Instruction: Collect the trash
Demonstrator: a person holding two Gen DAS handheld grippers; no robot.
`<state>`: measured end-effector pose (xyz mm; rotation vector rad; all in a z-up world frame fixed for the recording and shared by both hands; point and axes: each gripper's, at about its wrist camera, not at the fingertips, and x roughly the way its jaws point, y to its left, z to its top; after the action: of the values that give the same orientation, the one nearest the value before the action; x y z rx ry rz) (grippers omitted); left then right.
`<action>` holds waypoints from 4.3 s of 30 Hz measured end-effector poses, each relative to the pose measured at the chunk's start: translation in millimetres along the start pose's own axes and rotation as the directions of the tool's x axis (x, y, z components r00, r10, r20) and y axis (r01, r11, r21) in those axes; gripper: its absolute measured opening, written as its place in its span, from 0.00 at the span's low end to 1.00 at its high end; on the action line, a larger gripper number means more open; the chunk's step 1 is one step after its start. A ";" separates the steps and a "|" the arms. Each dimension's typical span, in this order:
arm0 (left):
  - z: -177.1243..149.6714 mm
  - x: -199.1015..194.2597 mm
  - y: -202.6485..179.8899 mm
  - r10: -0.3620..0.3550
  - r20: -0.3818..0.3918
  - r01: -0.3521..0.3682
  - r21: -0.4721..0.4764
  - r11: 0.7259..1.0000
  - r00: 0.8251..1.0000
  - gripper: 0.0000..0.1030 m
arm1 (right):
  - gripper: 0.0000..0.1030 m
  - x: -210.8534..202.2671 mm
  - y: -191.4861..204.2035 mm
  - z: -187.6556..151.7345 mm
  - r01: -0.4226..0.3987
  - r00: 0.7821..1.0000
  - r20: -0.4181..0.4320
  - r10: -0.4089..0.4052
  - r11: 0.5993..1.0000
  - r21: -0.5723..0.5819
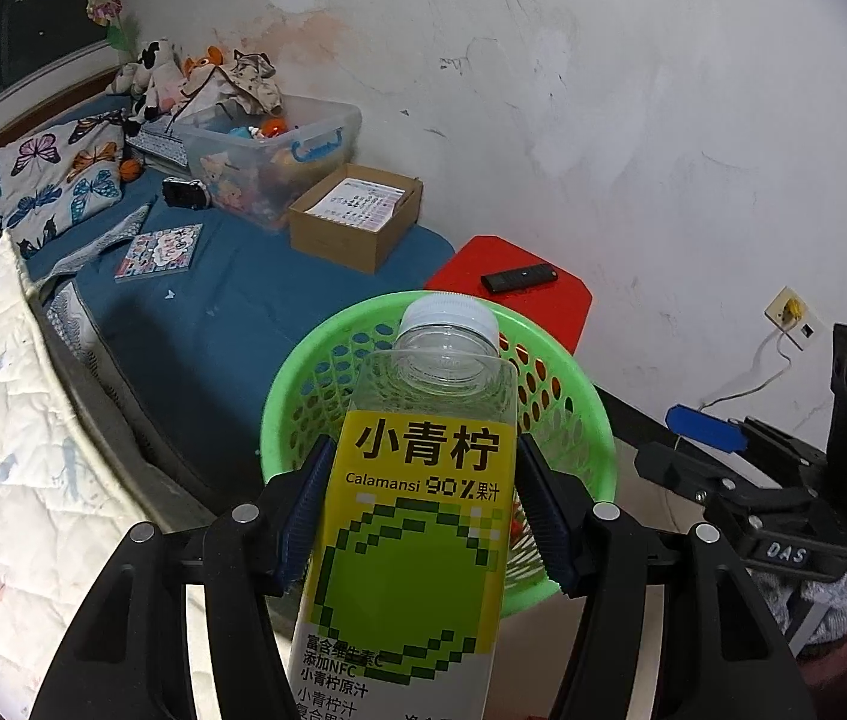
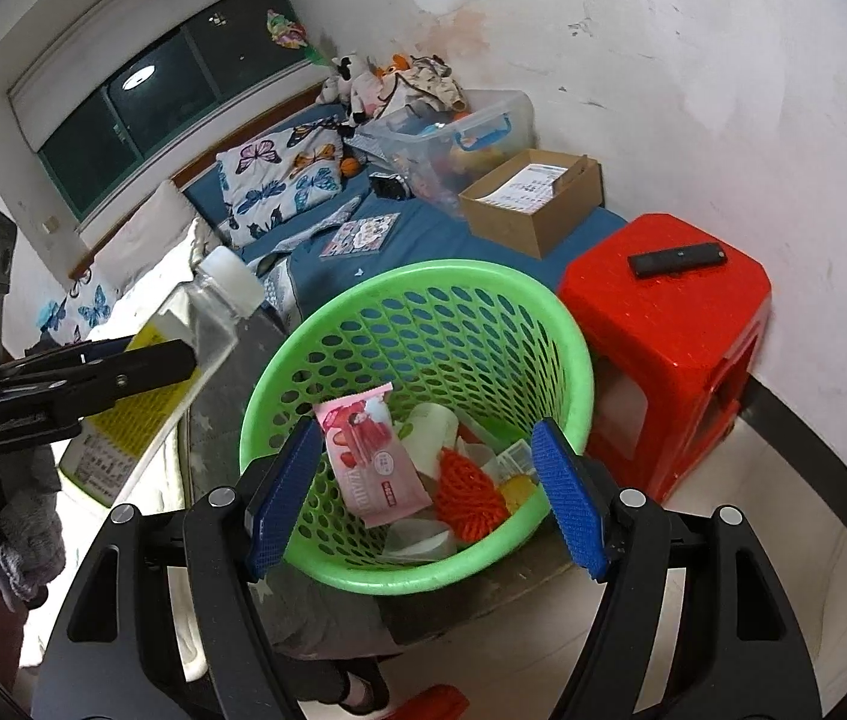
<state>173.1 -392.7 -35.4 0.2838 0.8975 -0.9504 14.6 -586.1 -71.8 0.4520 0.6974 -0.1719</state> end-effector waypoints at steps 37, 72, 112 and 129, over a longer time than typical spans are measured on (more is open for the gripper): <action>-52.3 -91.6 34.8 0.111 0.143 -0.097 -0.104 0.990 0.984 0.84 | 0.74 -10.5 75.2 -8.0 -0.091 0.996 -0.003 0.092 0.990 -0.112; -195.8 -226.8 132.9 0.495 0.168 -0.378 -0.458 0.805 0.852 0.92 | 0.85 0.4 215.9 -34.1 -0.225 0.974 -0.087 0.208 0.925 -0.307; -212.6 -235.7 132.6 0.516 0.154 -0.391 -0.483 0.783 0.843 0.92 | 0.87 -2.9 236.7 -44.0 -0.230 0.973 -0.098 0.209 0.911 -0.344; -214.1 -232.7 131.4 0.513 0.157 -0.389 -0.480 0.787 0.844 0.92 | 0.87 -1.1 238.0 -44.5 -0.229 0.973 -0.102 0.206 0.910 -0.345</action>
<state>101.5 -58.8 -10.1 -0.0235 0.7046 -0.3062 59.5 -354.0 -19.4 0.1849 0.7170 0.1798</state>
